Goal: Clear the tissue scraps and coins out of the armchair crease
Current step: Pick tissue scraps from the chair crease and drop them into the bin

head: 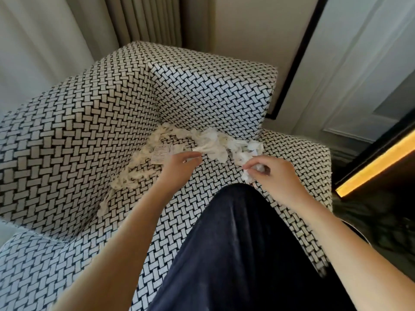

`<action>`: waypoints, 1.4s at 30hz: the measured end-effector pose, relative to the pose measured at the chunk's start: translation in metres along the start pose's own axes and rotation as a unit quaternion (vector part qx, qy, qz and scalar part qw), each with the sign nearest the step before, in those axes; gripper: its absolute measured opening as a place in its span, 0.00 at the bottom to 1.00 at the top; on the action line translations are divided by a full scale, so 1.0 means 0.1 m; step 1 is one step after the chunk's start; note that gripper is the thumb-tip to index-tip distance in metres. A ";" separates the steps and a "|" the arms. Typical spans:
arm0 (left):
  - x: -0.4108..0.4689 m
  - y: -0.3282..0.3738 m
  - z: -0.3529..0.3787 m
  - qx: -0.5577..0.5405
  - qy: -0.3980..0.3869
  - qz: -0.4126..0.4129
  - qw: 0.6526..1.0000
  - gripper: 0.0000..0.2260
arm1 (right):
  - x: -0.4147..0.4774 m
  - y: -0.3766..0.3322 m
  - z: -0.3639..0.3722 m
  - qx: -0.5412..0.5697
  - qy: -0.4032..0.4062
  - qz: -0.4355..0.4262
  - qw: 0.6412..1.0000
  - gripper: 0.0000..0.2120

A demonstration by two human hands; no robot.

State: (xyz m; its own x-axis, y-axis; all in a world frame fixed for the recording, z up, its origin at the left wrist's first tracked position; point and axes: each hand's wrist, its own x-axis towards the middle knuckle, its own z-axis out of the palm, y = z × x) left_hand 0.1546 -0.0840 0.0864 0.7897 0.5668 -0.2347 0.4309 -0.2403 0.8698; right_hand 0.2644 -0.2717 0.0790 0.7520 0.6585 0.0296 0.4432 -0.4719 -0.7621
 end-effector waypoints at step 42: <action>-0.38 0.94 3.17 0.054 -0.385 -0.020 0.921 0.17 | -1.39 2.35 -0.65 0.254 0.455 0.398 0.755 0.08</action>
State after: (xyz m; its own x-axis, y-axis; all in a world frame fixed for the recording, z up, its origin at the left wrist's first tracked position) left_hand 0.3033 -0.3779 0.0391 0.8299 -0.1391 -0.5403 0.4751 -0.3313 0.8152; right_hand 0.2961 -0.5123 -0.0619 0.8077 -0.4996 -0.3130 -0.3973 -0.0689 -0.9151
